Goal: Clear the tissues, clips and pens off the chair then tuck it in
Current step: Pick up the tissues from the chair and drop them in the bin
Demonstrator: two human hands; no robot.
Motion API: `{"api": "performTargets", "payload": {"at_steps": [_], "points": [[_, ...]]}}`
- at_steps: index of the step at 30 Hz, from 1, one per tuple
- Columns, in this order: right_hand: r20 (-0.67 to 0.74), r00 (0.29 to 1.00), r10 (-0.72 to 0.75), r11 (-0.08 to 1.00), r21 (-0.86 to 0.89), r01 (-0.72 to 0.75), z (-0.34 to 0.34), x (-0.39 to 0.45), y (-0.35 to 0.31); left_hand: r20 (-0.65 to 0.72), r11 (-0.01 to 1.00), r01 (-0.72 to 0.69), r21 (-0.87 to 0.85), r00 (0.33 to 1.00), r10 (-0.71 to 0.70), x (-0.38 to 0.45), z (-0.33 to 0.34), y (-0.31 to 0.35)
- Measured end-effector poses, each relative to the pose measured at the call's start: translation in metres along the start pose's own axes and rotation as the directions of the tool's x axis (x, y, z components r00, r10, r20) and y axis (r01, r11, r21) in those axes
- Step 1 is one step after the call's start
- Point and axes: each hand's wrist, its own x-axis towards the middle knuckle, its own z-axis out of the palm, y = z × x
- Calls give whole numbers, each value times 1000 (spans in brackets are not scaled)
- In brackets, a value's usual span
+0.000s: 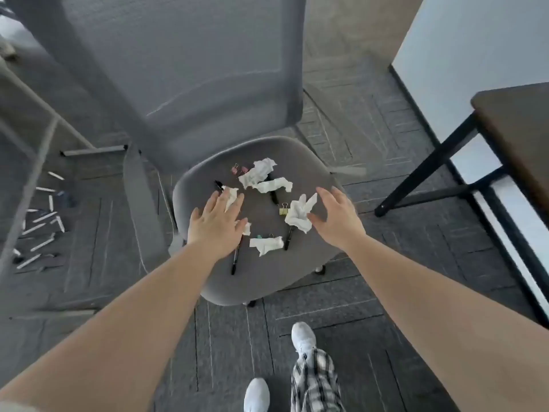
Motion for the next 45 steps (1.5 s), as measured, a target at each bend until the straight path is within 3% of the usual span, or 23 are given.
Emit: {"api": "performTargets", "payload": {"at_steps": [8, 14, 20, 26, 31, 34, 37, 42, 45], "points": [[144, 990, -1, 996, -84, 13, 76, 70, 23, 232, 984, 160, 71, 957, -173, 42, 74, -29], [182, 981, 62, 983, -183, -28, 106, 105, 39, 237, 980, 201, 7, 951, -197, 68, 118, -32], [112, 989, 98, 976, -203, -74, 117, 122, 39, 235, 970, 241, 43, 941, -244, 91, 135, -32], [-24, 999, 40, 991, -126, -43, 103, 133, 27, 79, 969, 234, -80, 970, -228, 96, 125, -31], [-13, 1000, 28, 999, -17, -28, 94, 144, 11, 205, 937, 213, -276, 966, -159, 98, 117, -17], [62, 998, -14, 999, -28, 16, 94, 148, 3, 213, 892, 249, -378, 961, -178, 101, 117, -9], [107, 993, -48, 993, -102, 59, 94, 153, -1, 305, 875, 206, -439, 950, -70, 101, 117, -2], [39, 998, -42, 995, -91, 45, 100, 166, -3, 348, 925, 114, -363, 937, 21, 100, 129, -1], [68, 996, -54, 994, -94, 60, 106, 174, -1, 340, 971, 36, -234, 939, 47, 102, 138, 0]]}}
